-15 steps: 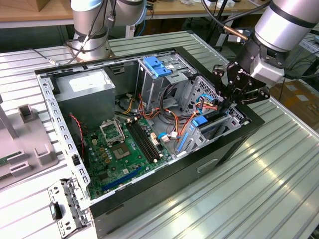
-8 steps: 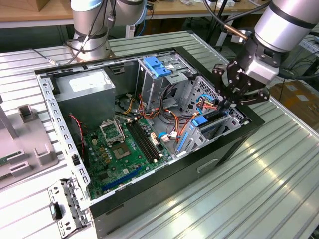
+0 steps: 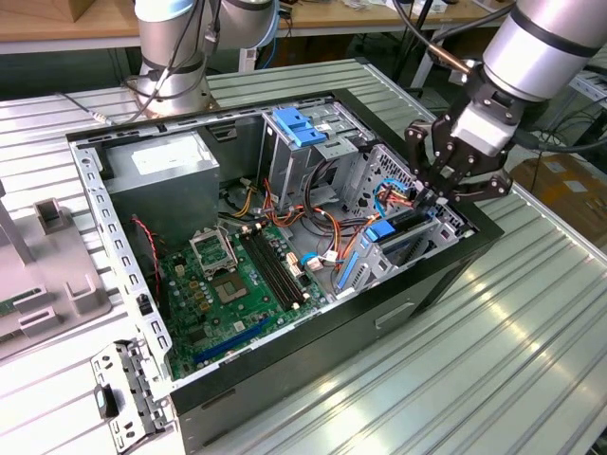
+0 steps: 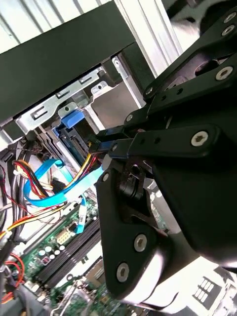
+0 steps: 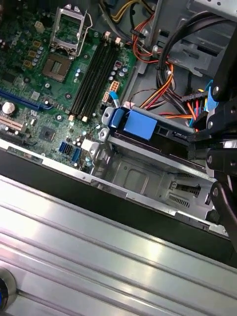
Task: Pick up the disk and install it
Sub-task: 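Insert the first disk wire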
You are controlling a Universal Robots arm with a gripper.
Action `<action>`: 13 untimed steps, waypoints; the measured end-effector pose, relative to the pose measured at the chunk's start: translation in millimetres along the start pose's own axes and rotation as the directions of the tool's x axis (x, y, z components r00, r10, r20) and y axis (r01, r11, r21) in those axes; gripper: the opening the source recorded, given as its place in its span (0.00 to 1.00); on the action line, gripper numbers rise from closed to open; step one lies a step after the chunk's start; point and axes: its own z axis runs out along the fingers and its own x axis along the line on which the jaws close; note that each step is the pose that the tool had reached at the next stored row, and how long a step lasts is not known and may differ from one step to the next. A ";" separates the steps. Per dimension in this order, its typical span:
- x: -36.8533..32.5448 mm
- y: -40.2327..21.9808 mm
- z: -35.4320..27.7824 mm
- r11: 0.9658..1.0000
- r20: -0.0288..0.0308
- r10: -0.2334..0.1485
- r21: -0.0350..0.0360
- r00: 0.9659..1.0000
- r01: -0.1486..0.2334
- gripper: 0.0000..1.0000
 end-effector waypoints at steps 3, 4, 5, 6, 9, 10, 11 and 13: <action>0.0 0.0 0.7 0.999 0.000 0.053 0.003 0.999 -0.053 0.17; 0.1 0.0 0.9 0.997 0.000 0.073 0.004 0.997 -0.073 0.17; 0.1 0.0 1.2 0.996 0.000 0.088 0.005 0.996 -0.088 0.17; 0.1 0.0 1.6 0.994 0.000 0.110 0.006 0.994 -0.110 0.17; 0.2 0.0 2.6 0.987 0.000 0.158 0.009 0.987 -0.158 0.17; 0.2 0.0 2.9 0.985 0.000 0.172 0.010 0.985 -0.172 0.17; 0.2 0.0 3.2 0.982 0.000 0.187 0.011 0.982 -0.187 0.17; 0.2 0.0 4.0 0.974 0.001 0.225 0.013 0.974 -0.225 0.17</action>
